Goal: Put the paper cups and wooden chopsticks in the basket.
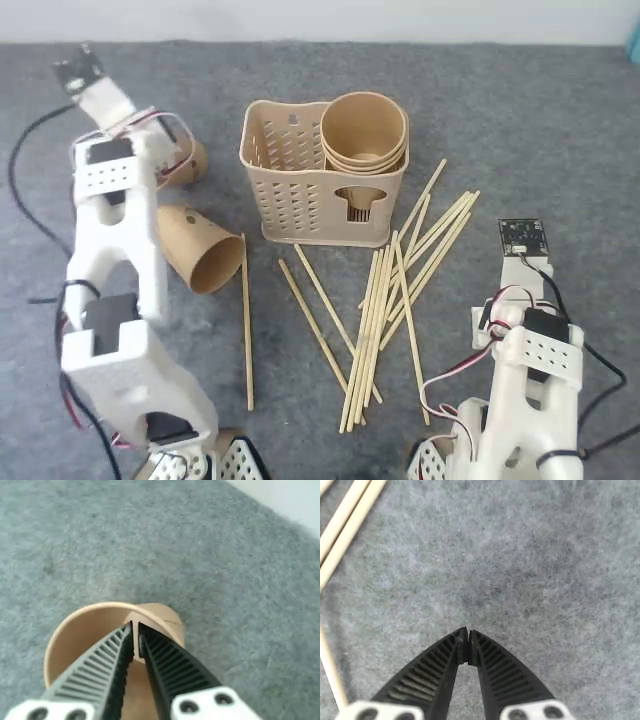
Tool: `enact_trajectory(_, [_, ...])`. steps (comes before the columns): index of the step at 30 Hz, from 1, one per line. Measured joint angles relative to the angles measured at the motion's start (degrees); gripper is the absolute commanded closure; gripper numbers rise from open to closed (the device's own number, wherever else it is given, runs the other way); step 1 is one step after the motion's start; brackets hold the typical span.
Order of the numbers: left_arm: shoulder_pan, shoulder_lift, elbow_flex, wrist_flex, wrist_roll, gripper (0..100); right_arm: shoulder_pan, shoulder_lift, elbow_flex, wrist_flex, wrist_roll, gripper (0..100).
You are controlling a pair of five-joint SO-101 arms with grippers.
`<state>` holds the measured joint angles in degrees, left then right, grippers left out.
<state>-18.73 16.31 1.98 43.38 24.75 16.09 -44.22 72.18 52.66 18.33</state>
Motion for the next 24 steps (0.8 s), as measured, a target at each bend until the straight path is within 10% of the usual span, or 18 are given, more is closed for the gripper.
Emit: enact_trajectory(24, [0.88, 1.85, -19.78, 21.27, -1.93, 84, -0.09, 0.0, 0.0, 0.0, 0.0, 99.1])
